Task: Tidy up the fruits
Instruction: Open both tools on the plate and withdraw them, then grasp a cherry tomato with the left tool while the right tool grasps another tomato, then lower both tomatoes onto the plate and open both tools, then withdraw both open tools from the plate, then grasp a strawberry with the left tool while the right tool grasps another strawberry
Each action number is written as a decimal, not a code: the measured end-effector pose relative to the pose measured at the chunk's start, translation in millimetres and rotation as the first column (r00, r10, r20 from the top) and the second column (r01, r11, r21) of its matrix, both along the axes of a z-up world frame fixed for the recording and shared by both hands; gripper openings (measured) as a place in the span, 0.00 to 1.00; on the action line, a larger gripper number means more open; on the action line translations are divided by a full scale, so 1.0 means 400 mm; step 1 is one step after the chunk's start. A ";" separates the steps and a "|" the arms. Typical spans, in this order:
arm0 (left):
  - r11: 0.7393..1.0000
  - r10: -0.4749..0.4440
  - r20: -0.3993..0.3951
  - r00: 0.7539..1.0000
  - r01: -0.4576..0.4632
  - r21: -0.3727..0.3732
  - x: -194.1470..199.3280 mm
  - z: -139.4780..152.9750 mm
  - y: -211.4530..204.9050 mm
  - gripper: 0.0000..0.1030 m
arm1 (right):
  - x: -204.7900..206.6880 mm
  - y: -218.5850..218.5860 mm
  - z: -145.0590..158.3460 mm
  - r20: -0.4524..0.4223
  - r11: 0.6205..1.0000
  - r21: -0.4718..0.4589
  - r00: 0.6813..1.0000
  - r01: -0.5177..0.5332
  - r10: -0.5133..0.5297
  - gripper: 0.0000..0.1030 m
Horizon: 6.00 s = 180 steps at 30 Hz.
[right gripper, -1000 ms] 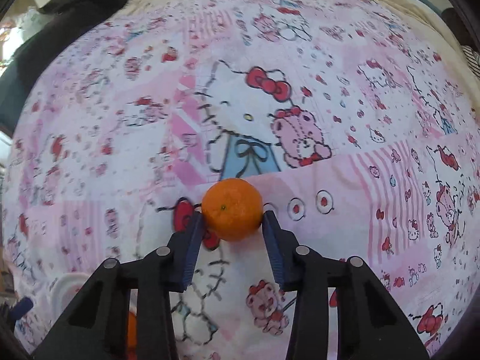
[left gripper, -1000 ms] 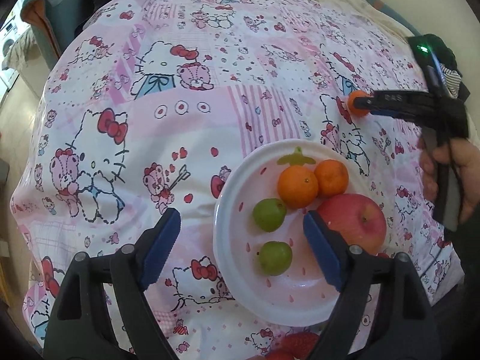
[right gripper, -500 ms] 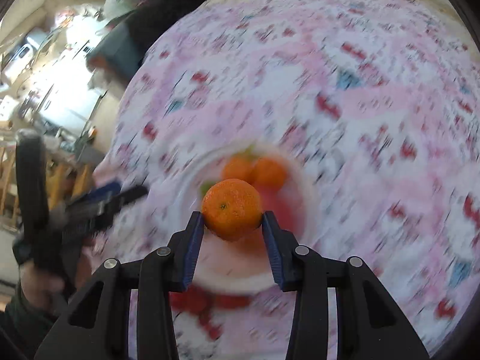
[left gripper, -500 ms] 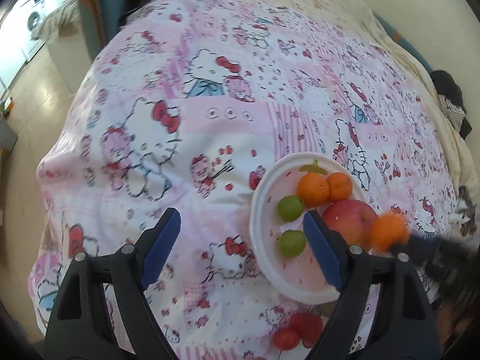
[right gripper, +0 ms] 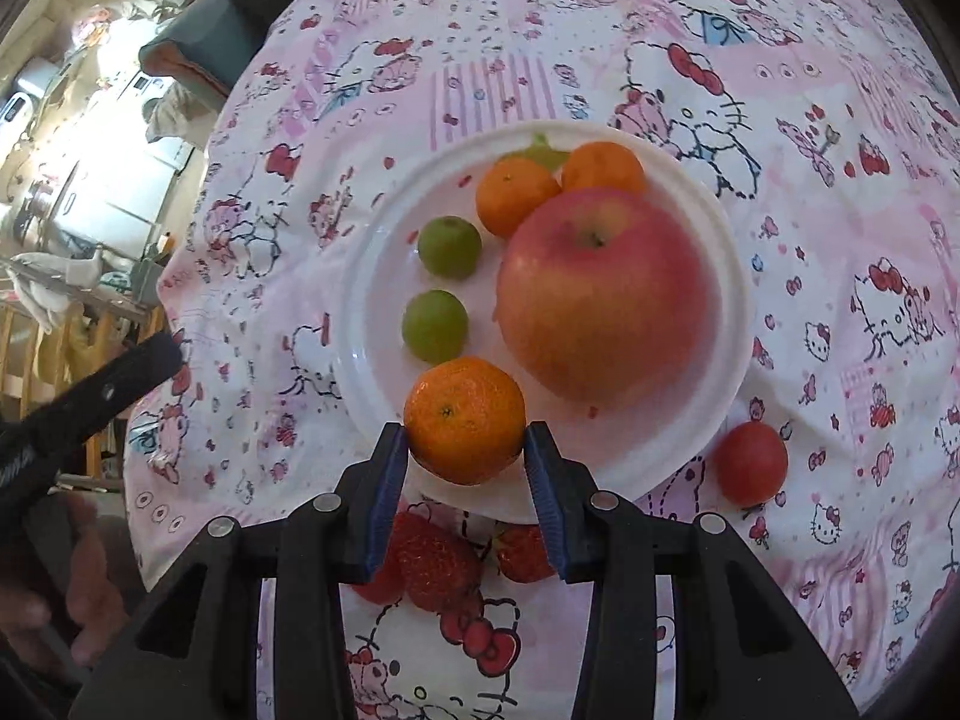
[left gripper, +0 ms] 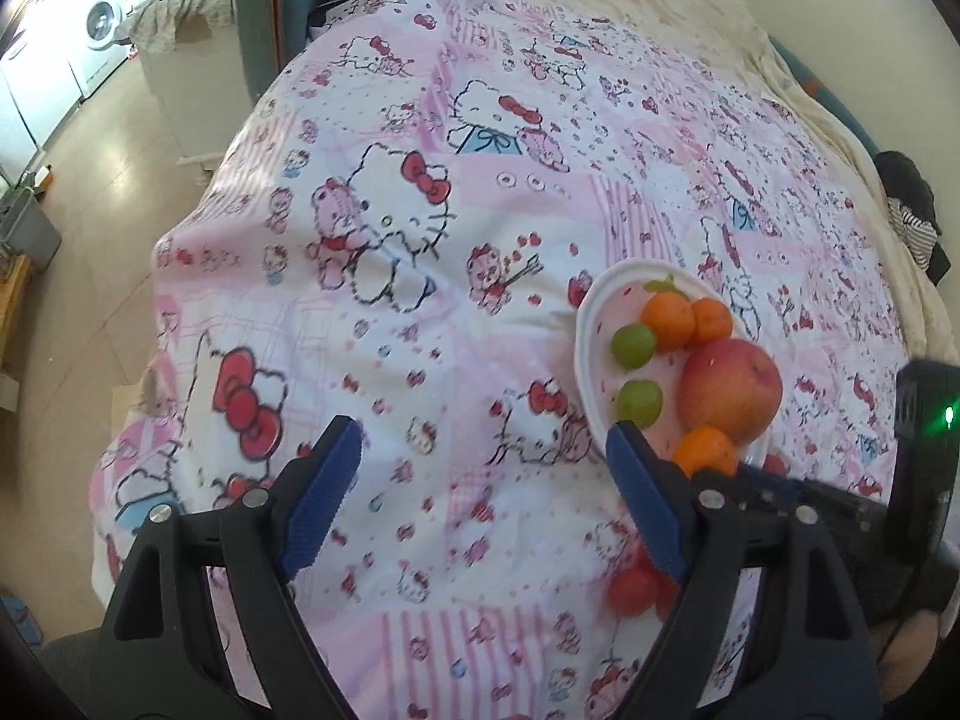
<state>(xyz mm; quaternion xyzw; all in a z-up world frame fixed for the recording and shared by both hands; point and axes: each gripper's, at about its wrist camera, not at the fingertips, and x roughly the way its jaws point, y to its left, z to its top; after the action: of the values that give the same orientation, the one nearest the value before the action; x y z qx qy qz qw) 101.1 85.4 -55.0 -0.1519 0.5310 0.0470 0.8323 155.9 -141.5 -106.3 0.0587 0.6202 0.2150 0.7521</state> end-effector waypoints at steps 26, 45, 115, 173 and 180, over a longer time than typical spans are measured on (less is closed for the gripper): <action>0.910 -0.402 -0.153 0.903 0.413 0.044 -0.108 -0.094 -0.241 0.74 | -0.079 -0.324 0.092 -0.005 0.974 0.084 0.977 0.211 -0.211 0.56; 0.856 -0.500 -0.166 0.850 0.513 0.053 -0.107 -0.121 -0.311 0.26 | -0.066 -0.372 0.078 -0.004 0.970 0.091 0.974 0.225 -0.226 0.56; 0.953 -0.299 -0.075 0.951 0.302 0.030 0.220 -0.116 -0.210 0.26 | 0.136 -0.072 0.088 0.189 0.997 -0.054 0.979 -0.062 0.072 0.32; 0.799 -0.588 -0.157 0.794 0.600 0.043 -0.049 -0.142 -0.378 0.66 | -0.076 -0.368 0.117 0.136 0.973 0.037 0.964 0.226 -0.229 0.64; 0.794 -0.588 -0.144 0.796 0.602 0.086 -0.047 -0.143 -0.384 0.55 | -0.089 -0.388 0.112 0.138 0.972 0.024 0.962 0.233 -0.234 0.64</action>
<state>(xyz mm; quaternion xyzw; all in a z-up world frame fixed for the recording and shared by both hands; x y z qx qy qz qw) 82.4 -68.4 -112.2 0.0789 0.5924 -0.1755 0.7823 120.3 -296.6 -61.5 0.1192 0.5538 0.1308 0.8136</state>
